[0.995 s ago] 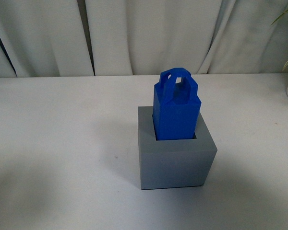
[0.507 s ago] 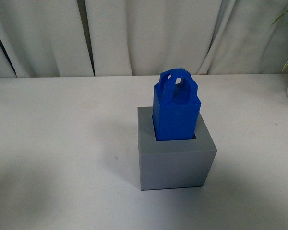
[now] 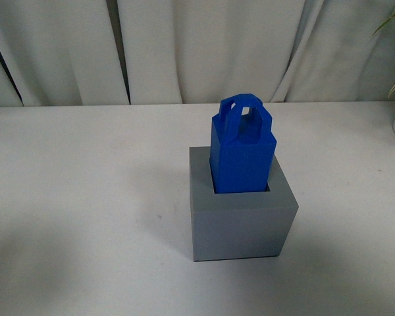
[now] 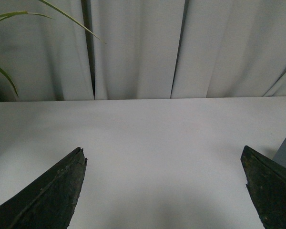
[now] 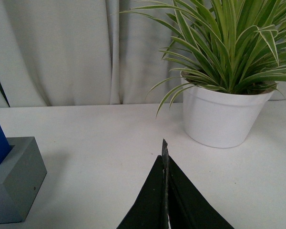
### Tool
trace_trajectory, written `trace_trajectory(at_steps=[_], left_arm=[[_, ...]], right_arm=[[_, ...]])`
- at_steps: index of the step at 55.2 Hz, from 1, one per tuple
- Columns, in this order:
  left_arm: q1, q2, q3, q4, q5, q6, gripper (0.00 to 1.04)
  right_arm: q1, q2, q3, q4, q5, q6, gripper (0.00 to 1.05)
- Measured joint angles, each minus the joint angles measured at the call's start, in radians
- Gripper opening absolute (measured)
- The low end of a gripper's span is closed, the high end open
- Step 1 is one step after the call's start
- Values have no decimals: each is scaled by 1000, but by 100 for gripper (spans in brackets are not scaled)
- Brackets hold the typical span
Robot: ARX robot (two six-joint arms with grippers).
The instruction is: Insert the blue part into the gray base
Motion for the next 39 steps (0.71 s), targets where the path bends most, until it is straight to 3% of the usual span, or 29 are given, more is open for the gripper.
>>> trace_trajectory(at_steps=[12,16,24,39], left_arm=[[0,0,0,0,0,0,99],[0,0,0,0,0,0,99],[0,0,0,0,0,0,99],[0,0,0,0,0,0,99]], right_arm=[[0,0,0,0,0,0,57],[0,0,0,0,0,0,68],[0,0,0,0,0,2,99],[0,0,0,0,0,2,97]])
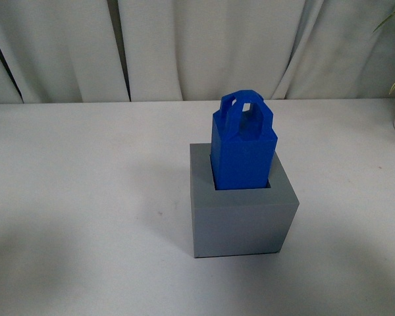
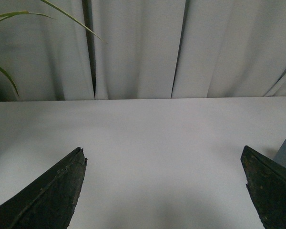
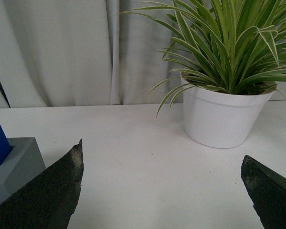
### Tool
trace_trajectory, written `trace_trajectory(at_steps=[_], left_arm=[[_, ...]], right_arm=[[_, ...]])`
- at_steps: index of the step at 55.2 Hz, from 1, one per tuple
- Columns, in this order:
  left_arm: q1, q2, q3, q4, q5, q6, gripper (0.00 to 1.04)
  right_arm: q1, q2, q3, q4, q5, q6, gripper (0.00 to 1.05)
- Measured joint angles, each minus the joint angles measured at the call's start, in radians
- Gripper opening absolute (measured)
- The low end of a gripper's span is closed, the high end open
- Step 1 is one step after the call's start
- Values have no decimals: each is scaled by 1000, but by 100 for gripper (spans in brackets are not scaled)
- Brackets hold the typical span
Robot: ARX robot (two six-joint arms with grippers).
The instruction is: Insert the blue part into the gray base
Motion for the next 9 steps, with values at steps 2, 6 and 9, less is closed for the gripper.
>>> trace_trajectory(at_steps=[2,6,9], left_arm=[[0,0,0,0,0,0,99],[0,0,0,0,0,0,99],[0,0,0,0,0,0,99]], right_arm=[[0,0,0,0,0,0,97],[0,0,0,0,0,0,97],[0,0,0,0,0,0,97]])
